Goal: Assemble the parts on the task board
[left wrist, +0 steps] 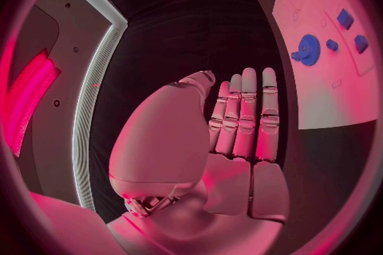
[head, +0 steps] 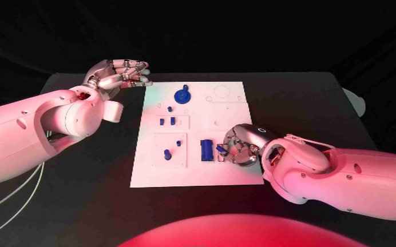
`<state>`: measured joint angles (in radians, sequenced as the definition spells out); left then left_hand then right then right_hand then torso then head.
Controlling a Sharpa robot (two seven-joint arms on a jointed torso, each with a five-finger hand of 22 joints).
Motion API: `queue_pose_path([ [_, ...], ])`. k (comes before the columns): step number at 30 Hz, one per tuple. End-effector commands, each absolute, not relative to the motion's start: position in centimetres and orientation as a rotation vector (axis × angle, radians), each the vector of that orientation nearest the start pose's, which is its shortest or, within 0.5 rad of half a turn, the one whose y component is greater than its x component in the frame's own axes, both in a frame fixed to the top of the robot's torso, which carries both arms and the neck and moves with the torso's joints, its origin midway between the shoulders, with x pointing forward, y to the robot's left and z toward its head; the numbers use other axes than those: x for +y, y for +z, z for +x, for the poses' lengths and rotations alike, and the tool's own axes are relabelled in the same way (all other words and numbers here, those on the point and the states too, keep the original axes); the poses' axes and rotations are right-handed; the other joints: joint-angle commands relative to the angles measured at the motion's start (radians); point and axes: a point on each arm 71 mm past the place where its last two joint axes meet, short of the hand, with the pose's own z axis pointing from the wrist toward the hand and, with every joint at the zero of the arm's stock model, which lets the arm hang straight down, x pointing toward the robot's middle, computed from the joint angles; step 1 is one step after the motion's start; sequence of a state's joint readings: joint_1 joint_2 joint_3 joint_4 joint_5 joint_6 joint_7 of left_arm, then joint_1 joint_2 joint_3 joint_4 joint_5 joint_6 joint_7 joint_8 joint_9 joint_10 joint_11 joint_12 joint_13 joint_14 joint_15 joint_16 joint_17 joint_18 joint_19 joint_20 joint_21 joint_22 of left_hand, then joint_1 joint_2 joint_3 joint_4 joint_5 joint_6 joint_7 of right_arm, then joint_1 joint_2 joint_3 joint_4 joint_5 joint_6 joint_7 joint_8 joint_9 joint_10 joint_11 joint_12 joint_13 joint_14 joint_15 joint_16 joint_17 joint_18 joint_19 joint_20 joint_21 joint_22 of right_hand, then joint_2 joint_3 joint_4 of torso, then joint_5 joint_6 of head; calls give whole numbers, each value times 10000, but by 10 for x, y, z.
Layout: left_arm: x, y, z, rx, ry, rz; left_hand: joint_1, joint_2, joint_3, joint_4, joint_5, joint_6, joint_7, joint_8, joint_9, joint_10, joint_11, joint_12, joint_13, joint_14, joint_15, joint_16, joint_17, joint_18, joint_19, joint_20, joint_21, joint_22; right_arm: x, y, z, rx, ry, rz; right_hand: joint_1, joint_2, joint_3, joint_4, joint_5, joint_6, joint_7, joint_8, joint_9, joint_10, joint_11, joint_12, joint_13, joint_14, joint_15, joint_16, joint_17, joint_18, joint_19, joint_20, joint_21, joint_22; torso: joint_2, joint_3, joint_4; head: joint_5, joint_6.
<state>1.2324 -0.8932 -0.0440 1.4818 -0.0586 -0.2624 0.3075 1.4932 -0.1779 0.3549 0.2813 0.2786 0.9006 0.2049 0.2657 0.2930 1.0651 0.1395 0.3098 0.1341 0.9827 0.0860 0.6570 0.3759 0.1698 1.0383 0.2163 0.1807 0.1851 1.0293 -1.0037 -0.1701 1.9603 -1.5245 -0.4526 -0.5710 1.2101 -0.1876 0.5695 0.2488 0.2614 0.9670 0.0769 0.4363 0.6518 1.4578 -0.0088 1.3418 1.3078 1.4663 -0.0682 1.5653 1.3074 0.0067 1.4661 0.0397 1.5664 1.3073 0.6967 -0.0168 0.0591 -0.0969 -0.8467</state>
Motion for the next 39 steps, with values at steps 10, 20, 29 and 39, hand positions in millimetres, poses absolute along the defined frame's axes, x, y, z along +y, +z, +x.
queue_pose_path([
  [10, 244, -169, 500, 14758, -14772, -10858, -66, 1, 64, 16, -8, -89, 2, 23, 10, -54, -18, 35, 11, -72, -6, -48, 11, 121, -20, 54, -37, -11, -179, -257, 343, 19635, 4956, 705, -816, -25, -116, 397, -297, 364, -143, 44, 2, 153, -16, 110, 1239, 1040, -27, 45, 2609, -67, 1047, -11, 44, 2635, 2, 12, -6, -26, -32],
  [20, 244, -169, 500, 14762, -14764, -10864, -66, 1, 64, 16, -8, -89, 2, 23, 10, -54, -18, 35, 11, -72, -6, -48, 11, 121, -20, 54, -37, -11, -178, -256, 343, 19527, 4992, 748, -1169, 51, -141, 420, -361, 480, -187, 98, 29, 199, -52, 183, 1288, 1042, -57, 49, 2619, -67, 1047, -35, 44, 2635, 0, 11, -7, -15, -31],
  [29, 244, -169, 499, 14764, -14752, -10871, -66, 1, 64, 16, -8, -89, 2, 23, 10, -54, -18, 35, 11, -72, -6, -48, 11, 121, -20, 54, -37, -11, -180, -256, 345, 19402, 4894, 686, -1426, 70, -173, 424, -435, 496, -193, 101, 32, 207, -59, 188, 1295, 1042, -67, 48, 2617, -67, 1047, -47, 44, 2635, -1, 3, -1, -46, -14],
  [39, 245, -169, 499, 14763, -14724, -10886, -67, -16, 92, 5, -9, -104, 4, 42, 14, -68, -16, 51, 18, -77, -4, -50, 24, 122, -12, 58, -64, -30, -179, -256, 345, 19311, 4920, 650, -2396, -36, -814, 415, 566, 528, -203, 118, 70, 211, -68, 165, 1299, 1040, -79, 45, 2611, -67, 1047, -68, 44, 2635, -2, 4, 5, -52, -23],
])
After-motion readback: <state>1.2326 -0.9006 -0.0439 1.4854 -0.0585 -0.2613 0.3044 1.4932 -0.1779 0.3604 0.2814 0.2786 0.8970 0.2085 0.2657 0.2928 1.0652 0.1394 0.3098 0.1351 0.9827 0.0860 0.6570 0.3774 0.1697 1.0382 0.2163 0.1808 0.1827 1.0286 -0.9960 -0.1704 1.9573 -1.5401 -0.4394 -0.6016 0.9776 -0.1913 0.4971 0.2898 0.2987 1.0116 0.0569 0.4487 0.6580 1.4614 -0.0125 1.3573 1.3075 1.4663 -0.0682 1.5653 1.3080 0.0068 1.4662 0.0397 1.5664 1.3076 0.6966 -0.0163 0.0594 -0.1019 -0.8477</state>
